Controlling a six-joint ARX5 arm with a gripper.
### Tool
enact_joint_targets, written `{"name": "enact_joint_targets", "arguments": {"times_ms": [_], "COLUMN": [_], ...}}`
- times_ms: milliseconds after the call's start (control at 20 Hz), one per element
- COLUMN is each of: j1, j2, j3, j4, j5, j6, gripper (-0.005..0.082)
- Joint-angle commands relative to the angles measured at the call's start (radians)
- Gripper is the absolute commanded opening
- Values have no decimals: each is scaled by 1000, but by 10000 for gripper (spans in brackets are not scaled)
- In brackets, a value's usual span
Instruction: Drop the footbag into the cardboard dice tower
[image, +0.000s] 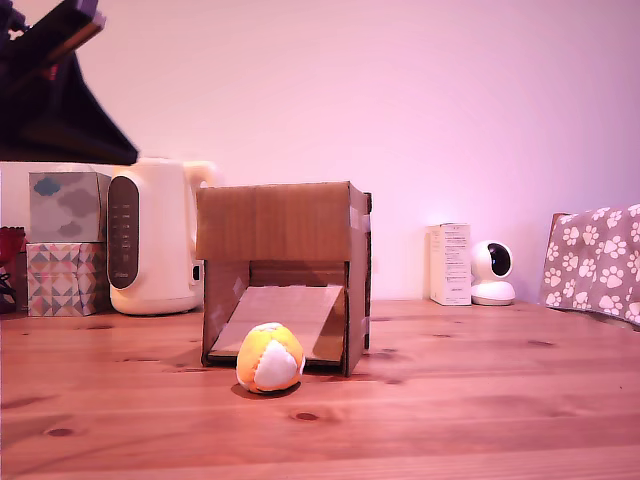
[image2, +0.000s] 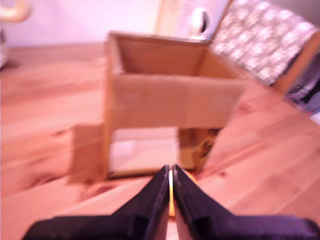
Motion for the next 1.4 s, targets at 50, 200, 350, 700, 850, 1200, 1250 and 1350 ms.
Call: {"name": "enact_joint_targets", "arguments": {"times_ms": [50,200,350,700,850,1200,1250,1350], "j1": [-47,-93,-115,-135,-136,-136,-136,-136], "j2": [2,7,37,192,268,451,476,533], "j3": [-92,-132,-132,-127,-114,-44,-28,6], "j4": [99,155,156,268,323,407,410,411], "j5": [-5,-5,-5,61,75,53,40,18], "j6": [-10,-10,-10,-10,-10,27,33,41], "gripper": [-20,-20,-19,35,214,732,732,732]}}
